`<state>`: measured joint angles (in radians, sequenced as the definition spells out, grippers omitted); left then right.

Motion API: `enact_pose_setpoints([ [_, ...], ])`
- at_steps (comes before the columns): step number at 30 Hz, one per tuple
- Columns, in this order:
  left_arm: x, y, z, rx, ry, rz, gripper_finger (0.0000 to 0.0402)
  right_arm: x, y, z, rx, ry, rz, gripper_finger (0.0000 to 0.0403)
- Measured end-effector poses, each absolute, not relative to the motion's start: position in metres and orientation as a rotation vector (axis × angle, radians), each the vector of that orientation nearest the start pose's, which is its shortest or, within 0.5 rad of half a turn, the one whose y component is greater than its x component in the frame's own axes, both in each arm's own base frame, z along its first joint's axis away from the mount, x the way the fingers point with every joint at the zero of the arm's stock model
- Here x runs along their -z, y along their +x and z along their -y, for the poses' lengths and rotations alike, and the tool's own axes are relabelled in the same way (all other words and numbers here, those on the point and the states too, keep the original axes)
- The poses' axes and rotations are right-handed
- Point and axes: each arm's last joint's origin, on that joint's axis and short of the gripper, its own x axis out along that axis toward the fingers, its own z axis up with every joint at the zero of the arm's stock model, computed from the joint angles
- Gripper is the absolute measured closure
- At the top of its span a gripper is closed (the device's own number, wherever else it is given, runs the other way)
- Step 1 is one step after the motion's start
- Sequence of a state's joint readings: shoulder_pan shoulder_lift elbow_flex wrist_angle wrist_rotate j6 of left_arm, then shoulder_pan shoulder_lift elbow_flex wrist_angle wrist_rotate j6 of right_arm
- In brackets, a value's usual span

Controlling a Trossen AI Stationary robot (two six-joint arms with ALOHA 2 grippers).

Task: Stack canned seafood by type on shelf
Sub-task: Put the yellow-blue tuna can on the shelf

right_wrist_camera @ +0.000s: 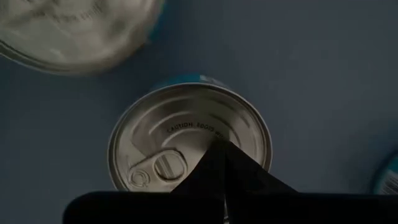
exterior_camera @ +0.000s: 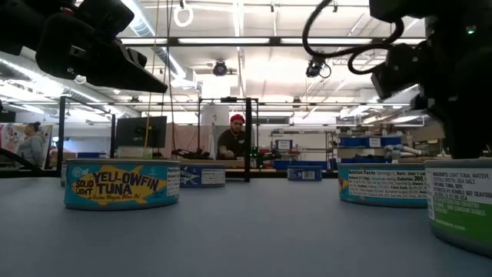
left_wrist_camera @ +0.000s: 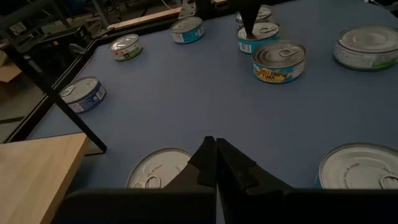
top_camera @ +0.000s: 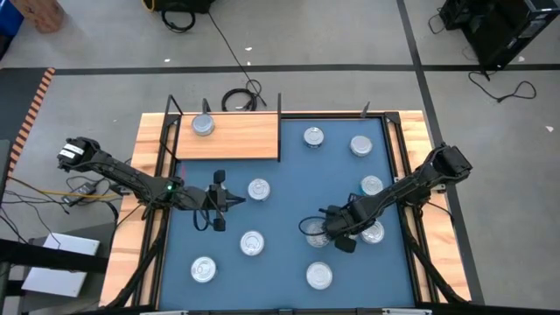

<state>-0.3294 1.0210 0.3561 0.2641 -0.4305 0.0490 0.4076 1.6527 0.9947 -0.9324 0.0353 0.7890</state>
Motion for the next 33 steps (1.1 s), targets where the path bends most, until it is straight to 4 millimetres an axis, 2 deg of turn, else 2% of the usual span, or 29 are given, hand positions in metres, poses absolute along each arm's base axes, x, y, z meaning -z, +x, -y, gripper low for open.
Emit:
enact_pose_setpoints([
  [7,-0.189,0.192,0.053,-0.092,0.196,-0.362,0.0398,-0.166,0.263,-0.081,0.390,0.216,-1.432,0.0402],
  [11,-0.189,0.192,0.053,-0.078,0.194,-0.363,0.0398,-0.166,0.278,-0.065,0.363,0.211,-1.343,0.0402],
  [14,-0.190,0.193,0.054,-0.067,0.189,-0.355,0.0398,-0.173,0.285,-0.058,0.335,0.179,-1.342,0.0402],
  [17,-0.191,0.193,0.054,-0.048,0.181,-0.343,0.0398,-0.188,0.291,-0.055,0.316,0.149,-1.324,0.0402],
  [20,-0.193,0.194,0.055,-0.043,0.170,-0.324,0.0398,-0.197,0.288,-0.055,0.318,0.125,-1.371,0.0401],
  [24,-0.195,0.195,0.056,-0.009,0.152,-0.295,0.0398,-0.197,0.278,-0.056,0.276,0.144,-1.491,0.0400],
  [33,-0.197,0.195,0.056,-0.002,0.139,-0.280,0.0398,-0.170,0.261,-0.060,0.221,0.161,-1.578,0.0401],
])
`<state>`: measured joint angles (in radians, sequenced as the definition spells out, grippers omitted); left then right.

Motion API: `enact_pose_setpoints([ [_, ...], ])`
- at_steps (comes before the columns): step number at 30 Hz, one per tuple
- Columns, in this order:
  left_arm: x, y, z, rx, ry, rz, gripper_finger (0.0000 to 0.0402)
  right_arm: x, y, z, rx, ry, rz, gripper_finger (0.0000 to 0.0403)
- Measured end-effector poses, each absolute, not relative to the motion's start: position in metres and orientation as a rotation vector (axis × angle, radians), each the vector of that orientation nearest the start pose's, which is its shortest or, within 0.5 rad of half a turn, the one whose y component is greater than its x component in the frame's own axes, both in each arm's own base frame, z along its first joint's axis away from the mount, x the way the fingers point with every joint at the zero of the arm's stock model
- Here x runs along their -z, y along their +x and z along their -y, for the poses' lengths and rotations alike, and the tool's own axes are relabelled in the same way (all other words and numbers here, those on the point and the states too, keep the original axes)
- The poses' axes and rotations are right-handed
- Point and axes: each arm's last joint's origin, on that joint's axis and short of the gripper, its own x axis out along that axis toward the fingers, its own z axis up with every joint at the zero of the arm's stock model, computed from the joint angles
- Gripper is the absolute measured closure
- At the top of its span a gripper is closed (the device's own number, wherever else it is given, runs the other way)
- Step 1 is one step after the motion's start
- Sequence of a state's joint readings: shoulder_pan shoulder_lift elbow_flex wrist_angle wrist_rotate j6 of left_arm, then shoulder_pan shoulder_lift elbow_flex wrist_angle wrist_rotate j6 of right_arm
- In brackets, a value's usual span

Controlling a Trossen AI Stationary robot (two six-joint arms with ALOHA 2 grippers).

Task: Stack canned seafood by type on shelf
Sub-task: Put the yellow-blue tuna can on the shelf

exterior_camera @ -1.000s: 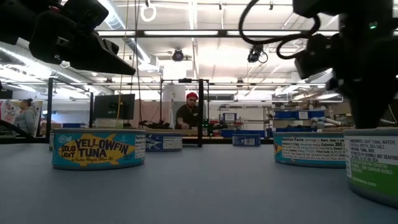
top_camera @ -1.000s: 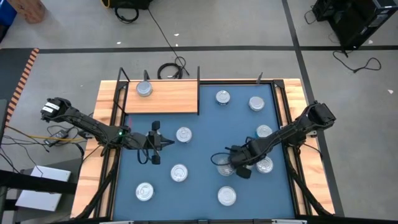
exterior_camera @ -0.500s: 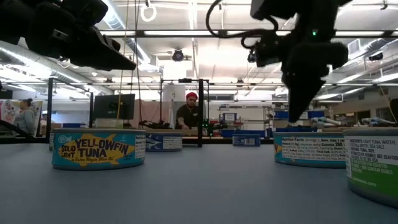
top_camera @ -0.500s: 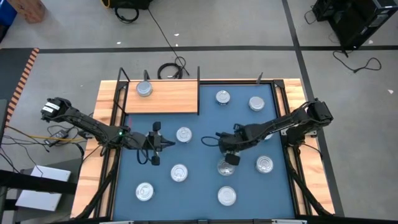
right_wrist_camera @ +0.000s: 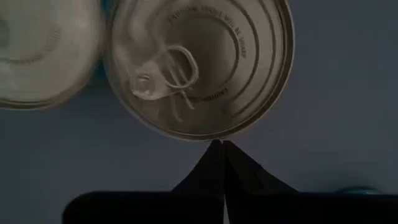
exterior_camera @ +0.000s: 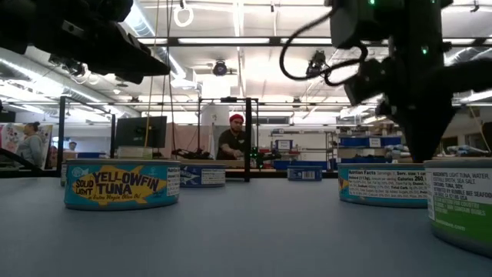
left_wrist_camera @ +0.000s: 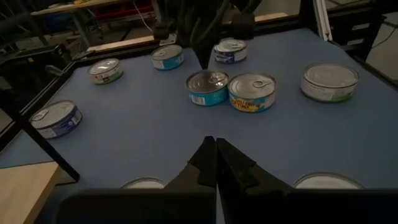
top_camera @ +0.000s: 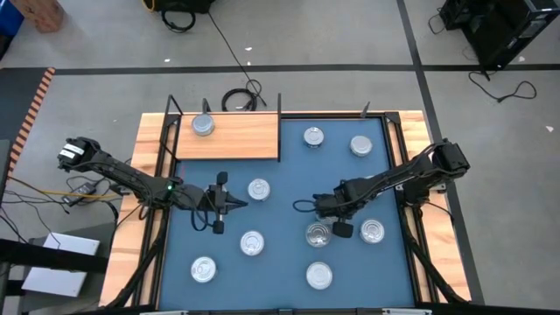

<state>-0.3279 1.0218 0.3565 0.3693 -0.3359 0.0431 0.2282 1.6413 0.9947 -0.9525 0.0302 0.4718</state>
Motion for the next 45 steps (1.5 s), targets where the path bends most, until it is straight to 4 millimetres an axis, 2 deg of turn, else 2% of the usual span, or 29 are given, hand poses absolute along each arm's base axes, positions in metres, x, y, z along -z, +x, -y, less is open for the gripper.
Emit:
enact_pose_setpoints([
  [4,-0.198,0.195,0.056,-0.002,0.135,-0.272,0.0398,-0.160,0.262,-0.056,0.201,0.169,-1.527,0.0401],
  [8,-0.198,0.202,0.058,-0.006,0.147,-0.291,0.0399,-0.157,0.271,-0.053,0.168,0.171,-1.430,0.0401],
  [16,-0.193,0.236,0.059,-0.005,0.265,-0.368,0.0399,-0.160,0.288,-0.043,0.162,0.141,-1.262,0.0401],
  [20,-0.190,0.251,0.056,0.051,0.277,-0.385,0.0399,-0.163,0.296,-0.041,0.161,0.103,-1.176,0.0401],
  [30,-0.198,0.263,0.049,0.114,0.242,-0.247,0.0395,-0.166,0.302,-0.043,0.190,0.004,-1.092,0.0401],
  [40,-0.194,0.265,0.050,0.119,0.256,-0.285,0.0345,-0.166,0.302,-0.045,0.148,0.019,-1.091,0.0383],
  [45,-0.191,0.278,0.052,0.138,0.355,-0.379,0.0300,-0.165,0.296,-0.048,0.178,-0.015,-1.138,0.0398],
])
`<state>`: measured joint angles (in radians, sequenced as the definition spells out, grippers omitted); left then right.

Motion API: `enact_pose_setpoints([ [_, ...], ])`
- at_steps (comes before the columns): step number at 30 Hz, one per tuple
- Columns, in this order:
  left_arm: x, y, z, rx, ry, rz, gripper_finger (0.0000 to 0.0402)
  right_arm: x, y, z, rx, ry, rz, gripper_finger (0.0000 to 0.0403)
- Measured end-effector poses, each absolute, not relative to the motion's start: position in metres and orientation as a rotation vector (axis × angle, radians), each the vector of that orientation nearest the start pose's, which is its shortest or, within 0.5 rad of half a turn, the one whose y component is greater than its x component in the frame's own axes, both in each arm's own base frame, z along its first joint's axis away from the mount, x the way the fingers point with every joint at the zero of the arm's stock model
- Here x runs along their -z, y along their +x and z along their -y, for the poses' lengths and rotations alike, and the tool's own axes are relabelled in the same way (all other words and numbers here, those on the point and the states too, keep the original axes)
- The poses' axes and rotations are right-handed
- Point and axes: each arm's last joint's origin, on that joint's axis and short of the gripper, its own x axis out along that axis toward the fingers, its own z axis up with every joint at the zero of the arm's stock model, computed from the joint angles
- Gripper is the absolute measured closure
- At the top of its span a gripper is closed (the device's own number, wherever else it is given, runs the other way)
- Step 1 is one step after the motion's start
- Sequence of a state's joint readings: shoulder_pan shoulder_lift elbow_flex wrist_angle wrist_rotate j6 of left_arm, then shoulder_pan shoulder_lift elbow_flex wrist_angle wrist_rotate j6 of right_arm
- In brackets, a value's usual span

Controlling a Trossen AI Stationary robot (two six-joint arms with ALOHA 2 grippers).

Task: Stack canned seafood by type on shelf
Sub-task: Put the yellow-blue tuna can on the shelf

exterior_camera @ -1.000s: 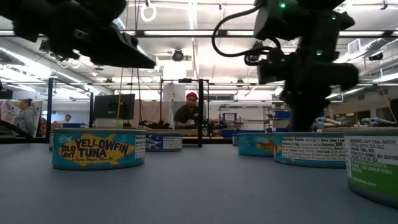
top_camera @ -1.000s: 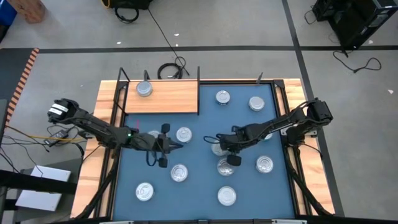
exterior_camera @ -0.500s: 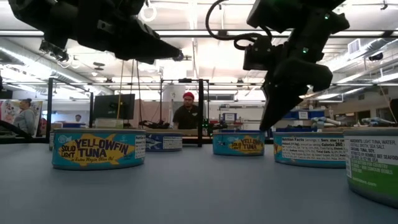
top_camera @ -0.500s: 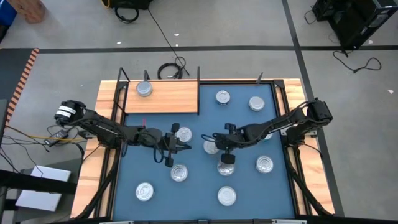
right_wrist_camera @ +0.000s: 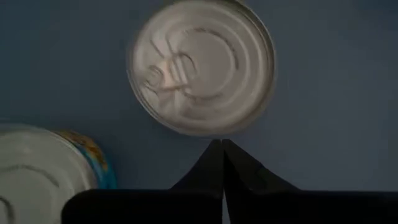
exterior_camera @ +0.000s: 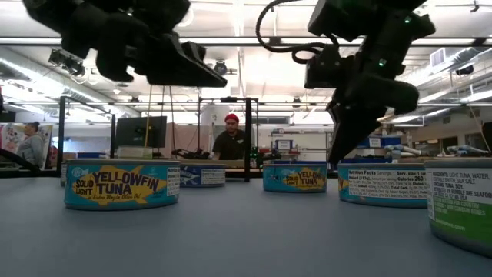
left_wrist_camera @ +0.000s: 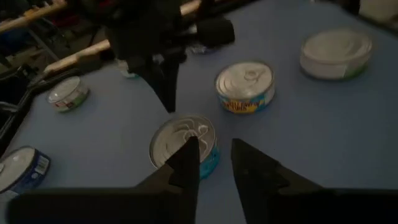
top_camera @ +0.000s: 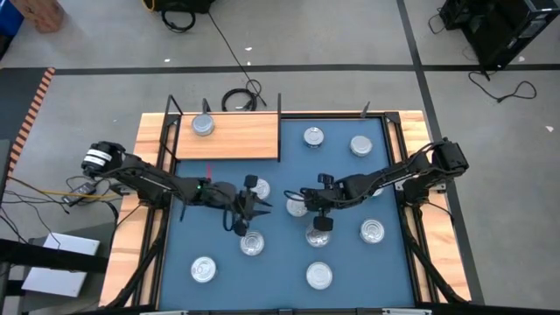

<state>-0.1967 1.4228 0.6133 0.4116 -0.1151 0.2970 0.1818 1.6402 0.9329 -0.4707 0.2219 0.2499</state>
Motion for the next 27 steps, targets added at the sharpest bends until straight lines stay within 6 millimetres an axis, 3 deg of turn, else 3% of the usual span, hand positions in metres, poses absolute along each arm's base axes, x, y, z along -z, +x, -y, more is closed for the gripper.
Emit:
enact_pose_setpoints([
  [5,-0.184,0.299,0.056,0.158,0.430,-0.441,0.0267,-0.162,0.298,-0.055,0.162,-0.037,-1.122,0.0400],
  [13,-0.165,0.328,0.060,0.151,0.525,-0.512,0.0262,-0.152,0.302,-0.055,0.159,-0.015,-1.010,0.0401],
  [27,-0.131,0.350,0.054,0.127,0.713,-0.737,0.0264,-0.155,0.306,-0.057,0.143,-0.017,-0.957,0.0401],
])
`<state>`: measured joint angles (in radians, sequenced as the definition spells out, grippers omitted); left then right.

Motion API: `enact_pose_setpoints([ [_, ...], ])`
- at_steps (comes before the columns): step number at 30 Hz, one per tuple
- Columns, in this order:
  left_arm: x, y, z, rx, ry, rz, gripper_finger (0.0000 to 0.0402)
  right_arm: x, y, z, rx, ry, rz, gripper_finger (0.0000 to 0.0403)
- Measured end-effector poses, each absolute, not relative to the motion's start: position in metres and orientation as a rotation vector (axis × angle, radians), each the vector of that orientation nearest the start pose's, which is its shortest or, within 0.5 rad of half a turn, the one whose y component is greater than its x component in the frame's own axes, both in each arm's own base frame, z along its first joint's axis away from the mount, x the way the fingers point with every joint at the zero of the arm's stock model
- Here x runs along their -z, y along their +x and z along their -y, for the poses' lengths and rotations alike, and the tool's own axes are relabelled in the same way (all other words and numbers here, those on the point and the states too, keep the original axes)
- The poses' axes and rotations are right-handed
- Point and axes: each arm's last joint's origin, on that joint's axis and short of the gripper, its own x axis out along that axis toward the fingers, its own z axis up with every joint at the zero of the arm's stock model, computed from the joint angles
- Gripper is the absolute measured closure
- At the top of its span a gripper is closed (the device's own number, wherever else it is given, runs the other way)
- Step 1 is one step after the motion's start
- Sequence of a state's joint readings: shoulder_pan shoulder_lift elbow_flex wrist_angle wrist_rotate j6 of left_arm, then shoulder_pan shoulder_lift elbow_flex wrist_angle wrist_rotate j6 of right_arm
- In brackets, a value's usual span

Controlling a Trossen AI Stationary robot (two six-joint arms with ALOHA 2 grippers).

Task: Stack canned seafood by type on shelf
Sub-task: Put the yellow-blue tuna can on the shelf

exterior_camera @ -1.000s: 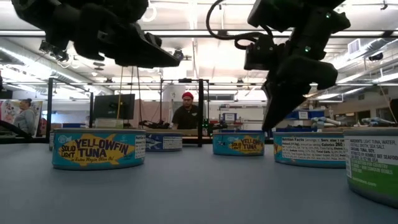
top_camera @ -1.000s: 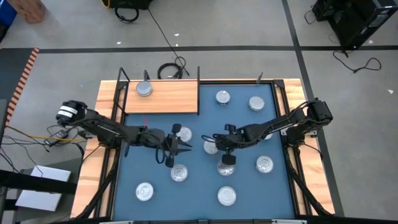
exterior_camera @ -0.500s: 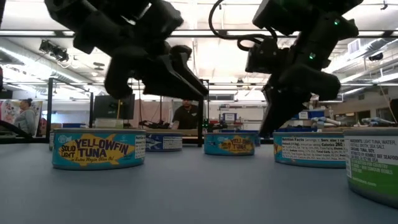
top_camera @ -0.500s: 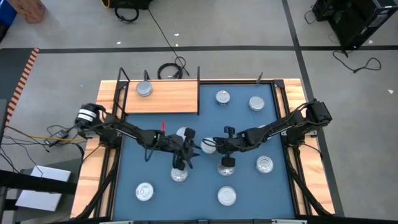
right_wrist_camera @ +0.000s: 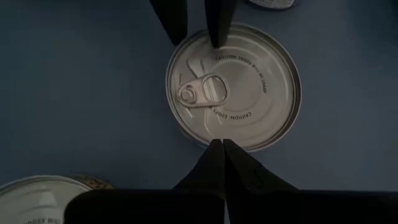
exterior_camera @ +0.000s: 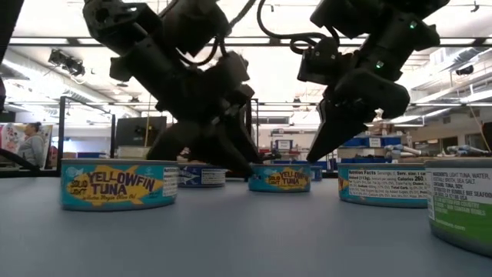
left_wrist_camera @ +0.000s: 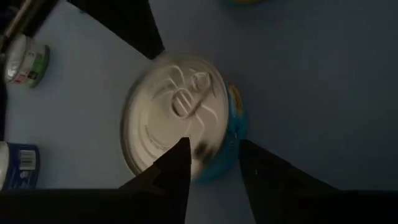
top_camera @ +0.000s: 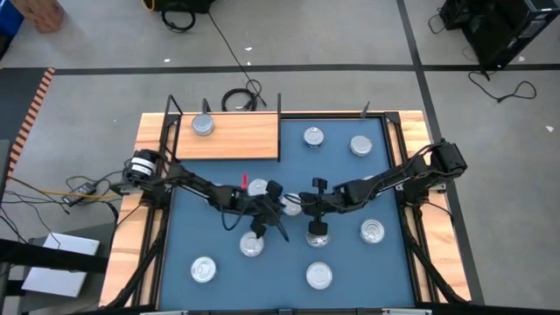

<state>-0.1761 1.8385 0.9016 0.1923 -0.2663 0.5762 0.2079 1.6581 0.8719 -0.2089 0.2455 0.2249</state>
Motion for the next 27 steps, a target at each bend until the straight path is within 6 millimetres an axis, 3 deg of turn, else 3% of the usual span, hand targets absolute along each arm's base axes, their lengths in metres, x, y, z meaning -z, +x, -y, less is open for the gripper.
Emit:
enact_pose_setpoints([
  [6,-0.131,0.351,0.054,0.127,0.746,-0.734,0.0297,-0.155,0.305,-0.060,0.135,-0.021,-0.957,0.0401],
  [14,-0.133,0.353,0.055,0.140,0.758,-0.722,0.0392,-0.165,0.306,-0.068,0.111,-0.025,-0.932,0.0396],
  [21,-0.141,0.359,0.056,0.147,0.752,-0.723,0.0397,-0.179,0.303,-0.079,0.146,-0.054,-0.932,0.0373],
  [27,-0.156,0.369,0.058,0.146,0.706,-0.757,0.0400,-0.182,0.296,-0.098,0.212,-0.203,-0.905,0.0322],
])
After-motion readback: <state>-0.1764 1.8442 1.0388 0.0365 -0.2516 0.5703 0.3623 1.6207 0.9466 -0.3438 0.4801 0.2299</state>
